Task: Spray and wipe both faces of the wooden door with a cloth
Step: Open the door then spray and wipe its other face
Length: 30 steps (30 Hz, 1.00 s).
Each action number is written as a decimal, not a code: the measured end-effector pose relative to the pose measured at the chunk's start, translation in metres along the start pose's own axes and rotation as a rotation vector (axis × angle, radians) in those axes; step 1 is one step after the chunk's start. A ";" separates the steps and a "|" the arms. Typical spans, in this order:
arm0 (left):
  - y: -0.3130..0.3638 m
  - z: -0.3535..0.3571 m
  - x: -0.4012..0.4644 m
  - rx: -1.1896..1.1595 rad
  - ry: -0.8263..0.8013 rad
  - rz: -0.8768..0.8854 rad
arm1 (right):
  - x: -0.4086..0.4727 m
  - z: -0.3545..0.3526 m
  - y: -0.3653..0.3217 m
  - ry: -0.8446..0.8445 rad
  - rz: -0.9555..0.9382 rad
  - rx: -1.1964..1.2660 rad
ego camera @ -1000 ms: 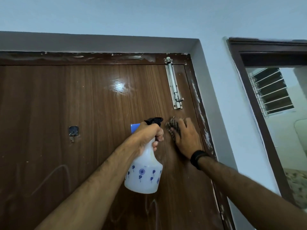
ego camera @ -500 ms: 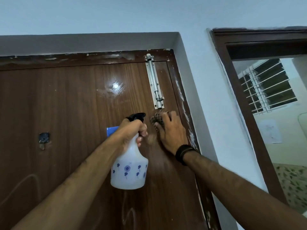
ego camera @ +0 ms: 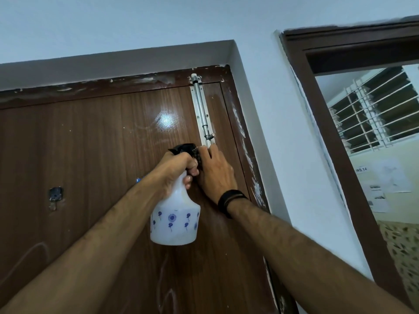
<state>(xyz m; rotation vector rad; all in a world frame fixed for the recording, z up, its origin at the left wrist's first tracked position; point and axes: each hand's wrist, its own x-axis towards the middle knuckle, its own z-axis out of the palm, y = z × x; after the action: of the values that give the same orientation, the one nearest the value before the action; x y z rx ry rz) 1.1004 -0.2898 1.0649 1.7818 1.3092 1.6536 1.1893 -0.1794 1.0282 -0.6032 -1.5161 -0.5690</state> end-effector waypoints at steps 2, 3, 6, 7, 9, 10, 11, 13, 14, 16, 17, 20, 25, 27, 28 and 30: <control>-0.003 0.000 0.001 0.015 -0.012 -0.010 | -0.013 0.001 0.006 0.034 0.048 0.016; -0.005 0.001 0.002 0.021 -0.025 -0.019 | -0.022 0.002 0.011 0.061 0.085 0.023; -0.013 0.009 0.003 0.045 -0.062 -0.058 | -0.044 0.001 0.024 0.158 0.151 0.021; -0.014 0.011 0.003 0.051 -0.069 -0.063 | -0.044 0.000 0.027 0.177 0.162 0.020; -0.016 0.014 0.003 0.053 -0.066 -0.067 | -0.031 -0.005 0.032 0.199 0.206 0.037; -0.014 0.015 0.004 0.052 -0.062 -0.066 | -0.018 -0.007 0.033 0.212 0.242 0.062; -0.012 0.015 0.005 0.049 -0.056 -0.063 | -0.003 -0.011 0.034 0.223 0.279 0.097; -0.003 0.013 0.012 0.037 -0.038 -0.051 | 0.025 -0.017 0.037 0.242 0.326 0.167; 0.003 0.012 0.016 0.035 -0.031 -0.041 | 0.034 -0.019 0.038 0.250 0.330 0.193; 0.015 0.011 0.023 0.031 -0.022 -0.015 | 0.039 -0.019 0.040 0.242 0.300 0.212; 0.020 0.011 0.027 0.028 -0.017 0.001 | 0.036 -0.018 0.041 0.232 0.265 0.207; 0.027 0.016 0.030 0.029 -0.006 0.026 | 0.025 -0.011 0.046 0.243 0.228 0.203; 0.042 0.018 0.044 0.037 -0.029 0.059 | 0.084 -0.021 0.042 0.218 0.337 0.291; 0.052 0.017 0.053 0.041 -0.015 0.061 | 0.116 -0.026 0.044 0.166 0.319 0.280; 0.057 0.016 0.057 0.044 -0.011 0.060 | 0.131 -0.028 0.046 0.152 0.302 0.258; 0.067 0.015 0.065 0.048 -0.003 0.075 | 0.155 -0.029 0.049 0.139 0.266 0.208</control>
<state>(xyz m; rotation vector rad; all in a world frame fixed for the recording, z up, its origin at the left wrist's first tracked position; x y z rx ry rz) 1.1309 -0.2653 1.1511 1.8825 1.3060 1.6707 1.2412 -0.1583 1.1831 -0.5792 -1.3178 -0.2404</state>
